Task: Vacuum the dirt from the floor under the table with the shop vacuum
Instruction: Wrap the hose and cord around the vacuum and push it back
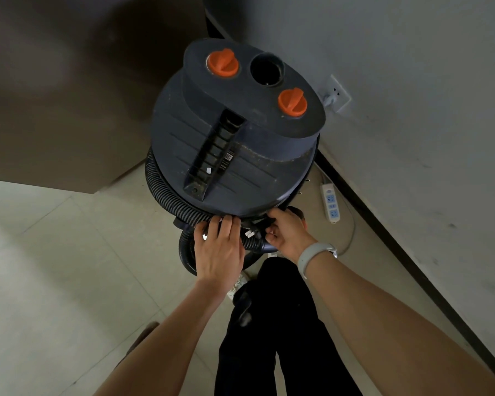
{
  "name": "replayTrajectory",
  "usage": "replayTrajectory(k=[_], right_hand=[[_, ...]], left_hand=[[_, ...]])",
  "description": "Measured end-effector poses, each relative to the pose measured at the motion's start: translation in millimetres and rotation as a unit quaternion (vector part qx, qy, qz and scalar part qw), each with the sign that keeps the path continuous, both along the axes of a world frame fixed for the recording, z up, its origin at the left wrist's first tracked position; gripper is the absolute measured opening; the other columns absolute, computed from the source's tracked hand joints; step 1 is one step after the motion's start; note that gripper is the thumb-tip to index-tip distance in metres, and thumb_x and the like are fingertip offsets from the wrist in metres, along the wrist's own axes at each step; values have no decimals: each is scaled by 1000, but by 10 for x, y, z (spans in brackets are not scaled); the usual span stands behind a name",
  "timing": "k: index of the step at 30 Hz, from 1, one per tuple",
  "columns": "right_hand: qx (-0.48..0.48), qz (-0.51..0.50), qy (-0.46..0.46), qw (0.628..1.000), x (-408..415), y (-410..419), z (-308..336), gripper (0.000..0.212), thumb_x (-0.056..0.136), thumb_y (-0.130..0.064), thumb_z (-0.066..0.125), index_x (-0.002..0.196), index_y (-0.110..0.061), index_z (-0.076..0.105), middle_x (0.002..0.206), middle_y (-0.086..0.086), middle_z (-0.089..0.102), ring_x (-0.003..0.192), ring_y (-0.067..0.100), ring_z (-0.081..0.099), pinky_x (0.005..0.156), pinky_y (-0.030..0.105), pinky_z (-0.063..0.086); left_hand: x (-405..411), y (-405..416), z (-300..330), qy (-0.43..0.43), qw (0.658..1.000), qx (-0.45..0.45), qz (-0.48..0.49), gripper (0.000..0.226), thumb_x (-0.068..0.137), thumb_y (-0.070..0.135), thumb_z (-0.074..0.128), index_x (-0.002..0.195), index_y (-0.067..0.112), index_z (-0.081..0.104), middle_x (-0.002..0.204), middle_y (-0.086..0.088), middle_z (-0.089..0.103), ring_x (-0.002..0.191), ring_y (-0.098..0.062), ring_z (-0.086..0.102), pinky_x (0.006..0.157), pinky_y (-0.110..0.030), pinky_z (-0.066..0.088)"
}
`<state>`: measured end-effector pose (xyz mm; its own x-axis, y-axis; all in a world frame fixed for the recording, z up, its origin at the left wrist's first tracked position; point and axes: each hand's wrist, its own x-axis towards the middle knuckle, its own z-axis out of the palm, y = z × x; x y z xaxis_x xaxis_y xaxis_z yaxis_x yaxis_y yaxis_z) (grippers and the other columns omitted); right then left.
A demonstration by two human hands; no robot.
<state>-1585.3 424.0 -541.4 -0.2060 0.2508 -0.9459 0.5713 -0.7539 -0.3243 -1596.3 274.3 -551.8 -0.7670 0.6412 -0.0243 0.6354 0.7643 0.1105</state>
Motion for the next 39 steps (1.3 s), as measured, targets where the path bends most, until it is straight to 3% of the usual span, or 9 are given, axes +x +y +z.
replayTrajectory(k=[7, 9, 11, 13, 19, 31, 33, 35, 39], right_hand=[[-10, -9, -8, 1000, 136, 38, 61, 16, 90, 2, 52, 75, -6, 53, 50, 4, 55, 32, 6, 42, 33, 14, 35], [-5, -55, -5, 998, 188, 72, 41, 4, 89, 3, 55, 88, 0, 54, 43, 3, 56, 32, 7, 47, 35, 14, 39], [-7, -113, 8, 994, 215, 113, 51, 16, 88, 3, 57, 101, -4, 51, 42, 3, 55, 36, 10, 52, 37, 15, 43], [-36, -139, 38, 989, 198, 114, 99, 6, 90, 1, 57, 88, -4, 54, 41, 2, 54, 46, 13, 56, 41, 15, 47], [17, -67, 48, 996, 103, -25, 93, 19, 91, -2, 57, 76, -8, 48, 82, 8, 61, 75, 15, 62, 58, 18, 55], [40, -122, 6, 992, 20, -80, 86, 14, 90, -1, 59, 83, -7, 49, 92, 11, 58, 80, 20, 62, 69, 25, 53], [78, -87, 0, 993, 24, -110, 76, 15, 90, -2, 59, 81, -7, 49, 92, 12, 59, 82, 22, 63, 61, 19, 54], [174, 41, -23, 984, 73, -120, 25, 13, 90, -9, 61, 83, -6, 51, 89, 12, 60, 74, 18, 63, 55, 16, 50], [307, 259, -73, 913, 168, -55, -37, 26, 85, -23, 67, 100, -4, 59, 104, 10, 59, 89, 23, 58, 74, 28, 45]], left_hand=[[-7, 28, 4, -3, 1000, 22, -1, 28, 77, 18, 67, 104, 9, 64, 94, -3, 65, 94, -24, 61, 86, -41, 40], [-48, 42, 6, -8, 1000, 27, -6, 22, 76, 17, 71, 97, 12, 68, 88, -2, 64, 88, -23, 62, 86, -43, 42], [-68, 49, 9, -11, 999, 29, -15, 19, 73, 17, 74, 92, 14, 70, 84, -1, 63, 84, -23, 62, 86, -45, 44], [-50, 49, 6, -13, 999, 30, -21, 20, 71, 17, 76, 91, 15, 70, 83, -1, 63, 83, -24, 61, 88, -43, 37], [-105, 22, 4, -28, 998, 60, -20, 27, 63, 3, 79, 86, 16, 73, 79, 2, 64, 83, -25, 61, 87, -41, 33], [-216, -70, 17, -67, 987, 120, -80, 29, 56, -4, 77, 77, 16, 70, 76, 3, 63, 87, -18, 45, 83, -37, 30], [-200, -91, 11, -54, 987, 133, -73, 20, 65, 0, 69, 78, 16, 70, 77, 4, 63, 88, -17, 46, 84, -37, 31], [-181, -107, 27, -43, 989, 125, -64, 18, 77, 10, 56, 80, 17, 72, 77, 5, 64, 88, -17, 49, 85, -37, 32], [-154, -97, 129, -89, 995, 33, -44, 33, 83, 26, 42, 94, 18, 72, 85, 2, 67, 88, -23, 62, 89, -45, 43]])
